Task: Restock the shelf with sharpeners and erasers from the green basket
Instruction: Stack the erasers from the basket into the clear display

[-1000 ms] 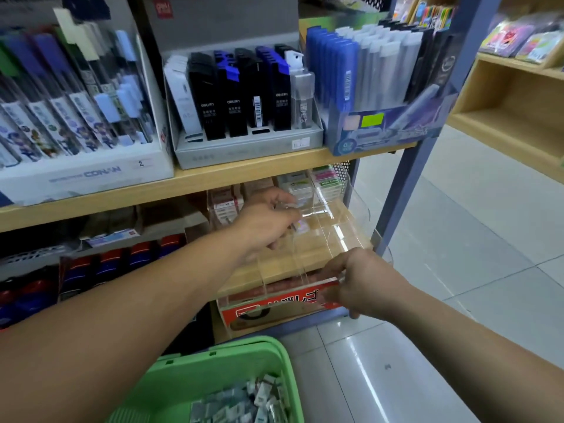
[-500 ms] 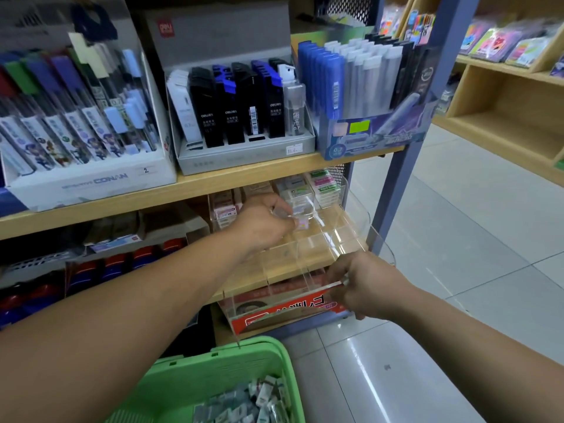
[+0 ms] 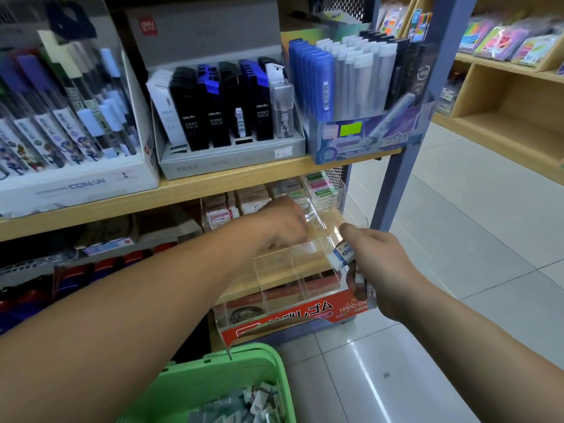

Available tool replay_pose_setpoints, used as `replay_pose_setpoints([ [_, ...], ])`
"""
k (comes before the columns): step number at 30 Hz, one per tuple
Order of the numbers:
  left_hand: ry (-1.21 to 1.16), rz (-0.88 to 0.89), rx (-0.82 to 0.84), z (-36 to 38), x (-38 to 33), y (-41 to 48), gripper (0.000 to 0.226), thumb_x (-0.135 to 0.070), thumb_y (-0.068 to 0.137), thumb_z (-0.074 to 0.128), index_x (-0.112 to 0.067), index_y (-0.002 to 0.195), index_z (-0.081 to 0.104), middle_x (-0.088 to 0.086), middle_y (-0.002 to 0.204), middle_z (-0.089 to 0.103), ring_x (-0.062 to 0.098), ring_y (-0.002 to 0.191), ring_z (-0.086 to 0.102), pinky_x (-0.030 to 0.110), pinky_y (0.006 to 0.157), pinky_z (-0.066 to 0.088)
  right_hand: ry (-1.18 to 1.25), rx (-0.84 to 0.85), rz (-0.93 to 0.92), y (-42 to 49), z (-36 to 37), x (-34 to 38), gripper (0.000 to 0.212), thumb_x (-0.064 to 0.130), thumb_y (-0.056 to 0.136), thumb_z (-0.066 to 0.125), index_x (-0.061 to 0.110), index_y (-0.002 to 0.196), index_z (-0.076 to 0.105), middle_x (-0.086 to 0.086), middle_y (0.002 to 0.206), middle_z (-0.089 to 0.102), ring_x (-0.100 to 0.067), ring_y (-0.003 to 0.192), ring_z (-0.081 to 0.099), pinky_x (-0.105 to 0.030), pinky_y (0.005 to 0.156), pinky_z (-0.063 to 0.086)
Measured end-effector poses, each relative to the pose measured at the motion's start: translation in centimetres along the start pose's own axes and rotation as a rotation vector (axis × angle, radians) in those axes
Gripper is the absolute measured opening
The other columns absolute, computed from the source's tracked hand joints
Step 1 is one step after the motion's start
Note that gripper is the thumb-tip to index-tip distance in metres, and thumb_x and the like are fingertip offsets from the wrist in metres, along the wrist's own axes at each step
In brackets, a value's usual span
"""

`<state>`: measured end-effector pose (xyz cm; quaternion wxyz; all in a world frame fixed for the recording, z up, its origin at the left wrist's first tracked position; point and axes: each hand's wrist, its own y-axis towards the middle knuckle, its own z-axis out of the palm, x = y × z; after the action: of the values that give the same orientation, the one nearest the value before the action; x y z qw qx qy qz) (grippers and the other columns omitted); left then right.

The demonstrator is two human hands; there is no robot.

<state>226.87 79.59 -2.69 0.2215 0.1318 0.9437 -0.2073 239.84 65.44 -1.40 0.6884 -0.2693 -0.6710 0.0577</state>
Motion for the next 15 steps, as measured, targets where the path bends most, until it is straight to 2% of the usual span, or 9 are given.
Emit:
replay_pose_setpoints([
  [3, -0.027, -0.025, 0.027, -0.7, -0.3, 0.1, 0.016, -0.015, 0.089, 0.077, -0.012, 0.105, 0.076, 0.006, 0.097, 0.073, 0.018, 0.065, 0.062, 0.020, 0.044, 0.044, -0.017, -0.014, 0.002, 0.3, -0.2, -0.1, 0.037, 0.040, 0.105, 0.052, 0.007, 0.097, 0.068, -0.005, 0.064, 0.072, -0.016, 0.043, 0.067, -0.021, 0.039, 0.047],
  [6, -0.168, -0.057, -0.009, -0.8, -0.3, 0.2, 0.013, -0.011, 0.089, 0.076, -0.007, 0.101, 0.076, 0.009, 0.079, 0.069, 0.020, 0.060, 0.059, 0.021, 0.044, 0.042, -0.026, -0.024, -0.003, 0.2, -0.1, -0.1, 0.037, 0.043, 0.105, 0.054, 0.010, 0.094, 0.067, -0.003, 0.065, 0.075, -0.019, 0.051, 0.073, -0.024, 0.042, 0.051],
  [11, -0.182, -0.037, 0.044, -1.3, -0.2, -0.2, 0.016, -0.018, 0.091, 0.075, -0.011, 0.105, 0.075, 0.008, 0.083, 0.070, 0.018, 0.063, 0.061, 0.023, 0.048, 0.045, -0.039, -0.024, -0.023, 0.1, 0.0, 0.1, 0.038, 0.046, 0.105, 0.056, 0.012, 0.088, 0.065, 0.000, 0.058, 0.071, -0.016, 0.043, 0.067, -0.021, 0.041, 0.048],
  [13, -0.291, -0.018, 0.036, -1.8, 0.3, -0.6, 0.019, -0.024, 0.095, 0.074, -0.013, 0.110, 0.071, 0.005, 0.086, 0.069, 0.015, 0.066, 0.061, 0.023, 0.049, 0.045, -0.026, -0.025, -0.022, 0.2, 0.3, 0.1, 0.039, 0.044, 0.105, 0.057, 0.011, 0.087, 0.064, 0.001, 0.053, 0.068, -0.014, 0.038, 0.063, -0.020, 0.039, 0.046],
  [15, -0.490, -0.017, 0.138, -2.5, 1.1, -1.4, 0.022, -0.026, 0.098, 0.071, -0.016, 0.117, 0.067, 0.004, 0.098, 0.069, 0.013, 0.075, 0.062, 0.024, 0.053, 0.048, -0.027, -0.027, -0.018, 0.2, 0.7, 0.2, 0.038, 0.041, 0.105, 0.057, 0.007, 0.090, 0.064, 0.000, 0.049, 0.064, -0.012, 0.034, 0.058, -0.019, 0.037, 0.043],
])
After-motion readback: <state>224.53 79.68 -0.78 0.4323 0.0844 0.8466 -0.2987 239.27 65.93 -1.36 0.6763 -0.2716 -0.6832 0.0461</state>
